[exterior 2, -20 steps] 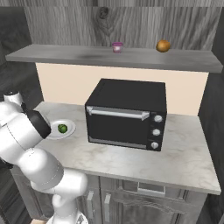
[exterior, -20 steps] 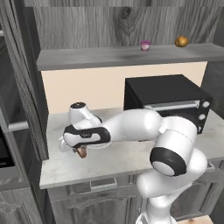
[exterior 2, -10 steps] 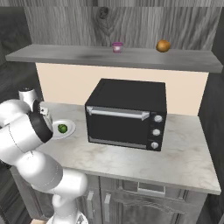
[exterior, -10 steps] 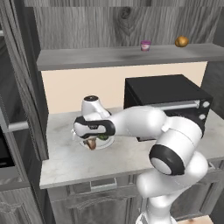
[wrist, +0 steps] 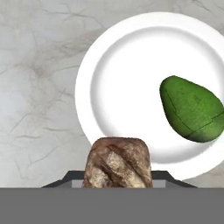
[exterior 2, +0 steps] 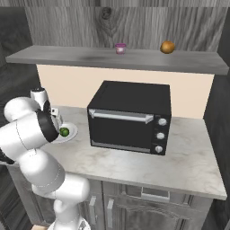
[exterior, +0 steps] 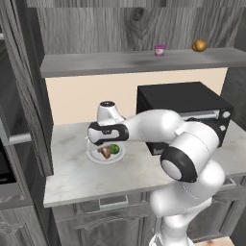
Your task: Pick the avocado and bread from the counter and place them on the plate. Then pick the jam from the cabinet and place it next to the plate. Lastly close the cabinet door.
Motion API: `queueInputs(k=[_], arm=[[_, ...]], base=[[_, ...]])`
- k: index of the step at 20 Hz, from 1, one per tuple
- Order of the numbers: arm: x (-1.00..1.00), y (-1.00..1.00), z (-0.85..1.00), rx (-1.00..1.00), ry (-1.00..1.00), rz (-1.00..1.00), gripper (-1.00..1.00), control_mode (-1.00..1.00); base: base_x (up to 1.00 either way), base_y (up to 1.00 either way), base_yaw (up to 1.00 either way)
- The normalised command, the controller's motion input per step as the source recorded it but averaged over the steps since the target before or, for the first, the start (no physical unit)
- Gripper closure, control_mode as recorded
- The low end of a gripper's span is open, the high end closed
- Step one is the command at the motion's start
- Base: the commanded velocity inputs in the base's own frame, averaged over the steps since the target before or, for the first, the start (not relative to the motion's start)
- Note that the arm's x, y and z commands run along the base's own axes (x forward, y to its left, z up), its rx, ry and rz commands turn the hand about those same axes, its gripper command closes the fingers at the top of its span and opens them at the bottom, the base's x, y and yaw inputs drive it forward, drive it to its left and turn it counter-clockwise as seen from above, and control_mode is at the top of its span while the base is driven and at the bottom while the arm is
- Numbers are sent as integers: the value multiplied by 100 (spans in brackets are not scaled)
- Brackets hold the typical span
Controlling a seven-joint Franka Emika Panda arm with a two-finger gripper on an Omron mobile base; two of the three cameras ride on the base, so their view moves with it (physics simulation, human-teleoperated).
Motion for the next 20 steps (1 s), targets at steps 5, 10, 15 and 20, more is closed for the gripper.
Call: queueInputs(k=[5,10,15,20], arm=[[33,-2,-9,0,0,-1,100,-100],[33,0,-16,0,0,0,100,-100],[27,0,-17,-1,0,-1,100,-100],[20,0,-23,-2,0,-1,100,-100]], base=[[0,0,0],[0,0,0],[0,0,0],[0,0,0]])
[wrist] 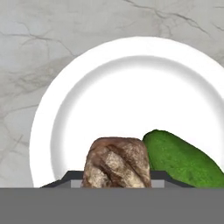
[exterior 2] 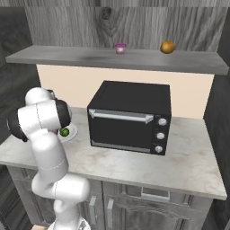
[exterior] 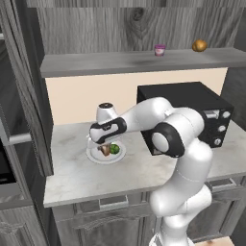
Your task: Pick the avocado and bread from the counter and place them on the plate. Then pick the jam from the cabinet and place it next to the plate. Lastly close the cabinet door.
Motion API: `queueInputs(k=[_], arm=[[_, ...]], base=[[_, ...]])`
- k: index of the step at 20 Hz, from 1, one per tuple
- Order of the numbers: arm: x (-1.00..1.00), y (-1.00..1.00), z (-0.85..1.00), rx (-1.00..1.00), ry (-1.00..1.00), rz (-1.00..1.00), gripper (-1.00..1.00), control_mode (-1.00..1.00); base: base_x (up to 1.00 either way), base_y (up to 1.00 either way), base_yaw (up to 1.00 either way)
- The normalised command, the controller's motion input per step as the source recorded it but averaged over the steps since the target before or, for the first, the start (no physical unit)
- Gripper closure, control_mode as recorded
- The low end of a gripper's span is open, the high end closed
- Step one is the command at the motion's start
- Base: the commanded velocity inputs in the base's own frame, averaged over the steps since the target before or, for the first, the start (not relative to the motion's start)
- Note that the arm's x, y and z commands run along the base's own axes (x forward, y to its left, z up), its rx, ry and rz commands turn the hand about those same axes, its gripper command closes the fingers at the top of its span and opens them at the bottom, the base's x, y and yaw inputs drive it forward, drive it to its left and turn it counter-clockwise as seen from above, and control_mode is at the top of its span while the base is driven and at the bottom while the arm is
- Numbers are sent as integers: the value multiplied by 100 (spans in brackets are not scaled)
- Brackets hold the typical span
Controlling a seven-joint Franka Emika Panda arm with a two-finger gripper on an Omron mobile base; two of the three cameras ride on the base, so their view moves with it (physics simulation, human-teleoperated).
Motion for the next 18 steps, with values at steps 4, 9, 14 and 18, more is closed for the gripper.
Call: queueInputs(k=[4,9,14,18], arm=[[4,1,-13,0,0,0,100,-100],[0,0,-12,0,0,0,100,-100],[5,4,-6,0,0,0,-100,-100],[0,1,0,0,-6,0,-100,-100]], base=[[0,0,0],[0,0,0],[0,0,0],[0,0,0]])
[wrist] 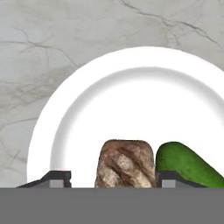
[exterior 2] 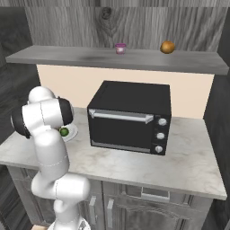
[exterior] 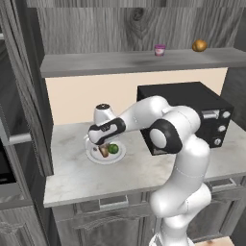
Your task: Pick the avocado and bread from the counter and place them on the plate. Then pick the jam from the cabinet and place it next to the plate. Lastly close the cabinet door.
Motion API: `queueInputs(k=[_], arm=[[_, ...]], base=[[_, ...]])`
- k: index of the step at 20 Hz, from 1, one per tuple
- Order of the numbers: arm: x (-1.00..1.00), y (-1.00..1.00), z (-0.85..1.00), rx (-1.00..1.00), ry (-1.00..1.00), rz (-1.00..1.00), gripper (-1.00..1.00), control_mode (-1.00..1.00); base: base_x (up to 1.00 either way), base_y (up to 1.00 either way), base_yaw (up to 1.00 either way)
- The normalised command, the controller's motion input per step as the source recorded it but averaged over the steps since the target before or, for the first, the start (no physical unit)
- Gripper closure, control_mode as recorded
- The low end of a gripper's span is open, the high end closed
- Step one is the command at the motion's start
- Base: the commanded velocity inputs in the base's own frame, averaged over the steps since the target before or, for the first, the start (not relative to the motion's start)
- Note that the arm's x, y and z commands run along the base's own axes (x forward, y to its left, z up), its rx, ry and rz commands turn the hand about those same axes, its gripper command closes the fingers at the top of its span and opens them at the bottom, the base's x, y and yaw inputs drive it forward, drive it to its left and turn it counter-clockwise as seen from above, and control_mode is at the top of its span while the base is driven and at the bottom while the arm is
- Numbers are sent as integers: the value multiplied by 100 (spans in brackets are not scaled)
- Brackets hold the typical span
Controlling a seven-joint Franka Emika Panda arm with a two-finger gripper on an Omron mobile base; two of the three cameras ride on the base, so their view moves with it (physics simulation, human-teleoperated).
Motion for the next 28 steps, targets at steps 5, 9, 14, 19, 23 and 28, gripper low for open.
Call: queueInputs(k=[5,9,14,19,23,28], arm=[[-6,5,18,-2,-11,0,-100,-100],[-29,1,37,-3,-16,0,-100,-100],[-52,0,39,-4,-14,-2,-100,-100],[-48,-8,36,-1,-11,-2,-100,-100],[-45,-37,69,0,-7,-5,-100,-100],[-30,-46,86,0,0,-10,-100,-100]], base=[[0,0,0],[0,0,0],[0,0,0],[0,0,0],[0,0,0],[0,0,0]])
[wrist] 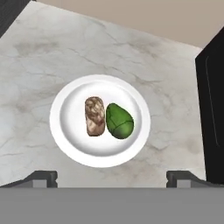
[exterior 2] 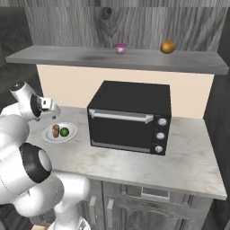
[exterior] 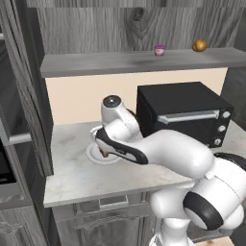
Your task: Pick the avocado and bread from the counter and place them on the plate. Then pick the jam from the cabinet and place it next to the plate. Lastly close the cabinet door.
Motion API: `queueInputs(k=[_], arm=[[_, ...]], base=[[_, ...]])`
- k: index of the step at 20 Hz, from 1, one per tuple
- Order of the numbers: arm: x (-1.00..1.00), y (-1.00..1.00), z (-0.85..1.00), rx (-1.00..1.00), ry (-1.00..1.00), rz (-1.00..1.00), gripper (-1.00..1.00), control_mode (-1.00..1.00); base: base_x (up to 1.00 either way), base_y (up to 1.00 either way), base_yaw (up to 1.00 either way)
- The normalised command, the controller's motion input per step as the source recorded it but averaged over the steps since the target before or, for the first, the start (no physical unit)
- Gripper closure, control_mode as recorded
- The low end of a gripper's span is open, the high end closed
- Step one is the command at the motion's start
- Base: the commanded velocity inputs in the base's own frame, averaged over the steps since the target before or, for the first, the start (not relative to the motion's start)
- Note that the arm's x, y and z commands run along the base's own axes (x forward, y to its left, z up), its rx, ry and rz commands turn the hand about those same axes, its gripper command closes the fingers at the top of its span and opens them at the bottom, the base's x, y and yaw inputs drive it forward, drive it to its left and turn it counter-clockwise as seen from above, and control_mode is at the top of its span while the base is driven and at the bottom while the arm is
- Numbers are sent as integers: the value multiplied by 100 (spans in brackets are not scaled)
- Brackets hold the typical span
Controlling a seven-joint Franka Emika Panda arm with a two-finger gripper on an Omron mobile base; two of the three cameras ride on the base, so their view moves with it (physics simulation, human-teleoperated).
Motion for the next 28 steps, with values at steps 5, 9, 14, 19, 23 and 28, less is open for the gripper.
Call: queueInputs(k=[5,9,14,19,23,28], arm=[[-27,-46,76,0,0,-9,-100,-100],[-23,-48,72,0,0,-9,-100,-100],[-23,-51,58,0,-3,-8,-100,-100],[-3,-60,48,0,-10,-3,-100,-100],[-9,-70,52,0,-17,0,-100,-100],[-8,-66,70,0,-20,0,-100,-100]], base=[[0,0,0],[0,0,0],[0,0,0],[0,0,0],[0,0,0],[0,0,0]])
